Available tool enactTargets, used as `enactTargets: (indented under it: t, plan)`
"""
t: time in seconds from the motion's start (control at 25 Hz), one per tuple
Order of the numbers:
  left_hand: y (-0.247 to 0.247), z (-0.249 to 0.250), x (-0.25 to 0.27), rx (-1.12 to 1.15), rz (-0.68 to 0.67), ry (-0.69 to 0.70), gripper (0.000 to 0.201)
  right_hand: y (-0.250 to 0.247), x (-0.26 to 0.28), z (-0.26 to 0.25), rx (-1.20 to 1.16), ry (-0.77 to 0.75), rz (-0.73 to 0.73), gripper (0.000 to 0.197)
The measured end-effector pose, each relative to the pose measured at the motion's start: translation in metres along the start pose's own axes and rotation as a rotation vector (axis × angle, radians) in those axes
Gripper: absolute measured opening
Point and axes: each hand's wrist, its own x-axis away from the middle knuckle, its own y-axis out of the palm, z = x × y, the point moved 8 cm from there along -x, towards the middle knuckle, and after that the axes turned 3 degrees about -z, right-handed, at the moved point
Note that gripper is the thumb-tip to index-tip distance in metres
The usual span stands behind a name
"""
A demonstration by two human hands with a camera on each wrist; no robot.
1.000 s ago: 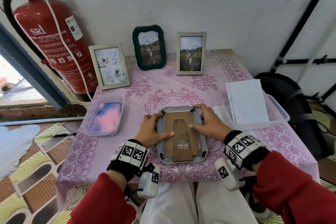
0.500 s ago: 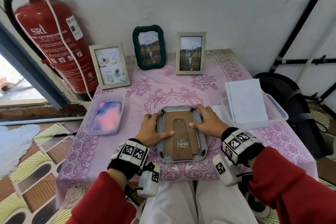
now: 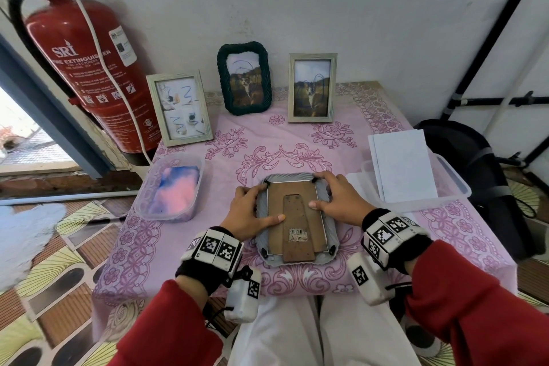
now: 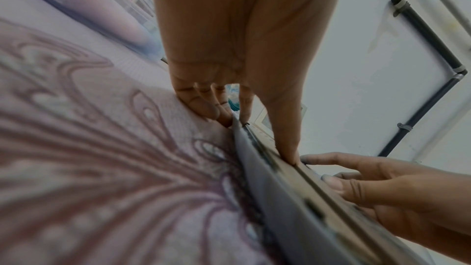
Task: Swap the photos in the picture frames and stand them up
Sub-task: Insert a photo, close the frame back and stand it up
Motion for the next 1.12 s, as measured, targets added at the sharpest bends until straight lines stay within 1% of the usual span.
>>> enactTargets:
  t: [0.2, 0.32, 0.44, 0.52, 0.6, 0.68, 0.8, 0.84, 1.0, 1.12]
  plan:
    - [0.000, -0.002, -0.001, -0.004, -0.005, -0.006, 0.083, 0.000, 0.000, 0.000, 0.004, -0.005, -0.014, 0.069]
    - [0.000, -0.005, 0.001, 0.089, -0.007, -0.049, 0.081, -0.001, 0.004, 0.001, -0.013, 0.002, -0.045, 0.067]
    - [-0.001, -0.005, 0.008, 0.196, -0.017, -0.071, 0.070, -0.001, 0.012, 0.001, -0.058, 0.029, -0.092, 0.063]
    - [-0.002, -0.004, 0.019, 0.250, -0.005, -0.059, 0.061, -0.003, 0.024, -0.001, -0.055, 0.016, -0.076, 0.055]
    - [-0.004, -0.006, 0.035, 0.252, 0.051, -0.067, 0.051, -0.009, 0.040, -0.004, -0.029, -0.039, 0.016, 0.037]
    - [-0.007, -0.006, 0.055, 0.184, 0.148, -0.051, 0.039, -0.014, 0.058, -0.005, -0.015, -0.085, 0.087, 0.019]
    - [-0.007, 0.004, 0.085, 0.050, 0.251, 0.051, 0.028, -0.009, 0.082, -0.002, 0.003, -0.080, 0.096, 0.006]
    - [-0.005, 0.005, 0.091, 0.026, 0.268, 0.065, 0.027, -0.007, 0.087, -0.002, 0.013, -0.079, 0.105, 0.003]
    - [-0.002, 0.005, 0.104, 0.049, 0.360, 0.043, 0.022, 0.002, 0.095, 0.001, 0.029, -0.069, 0.139, 0.010]
    - [-0.001, 0.008, 0.108, 0.058, 0.388, 0.047, 0.017, 0.003, 0.094, 0.007, 0.028, -0.044, 0.173, 0.013]
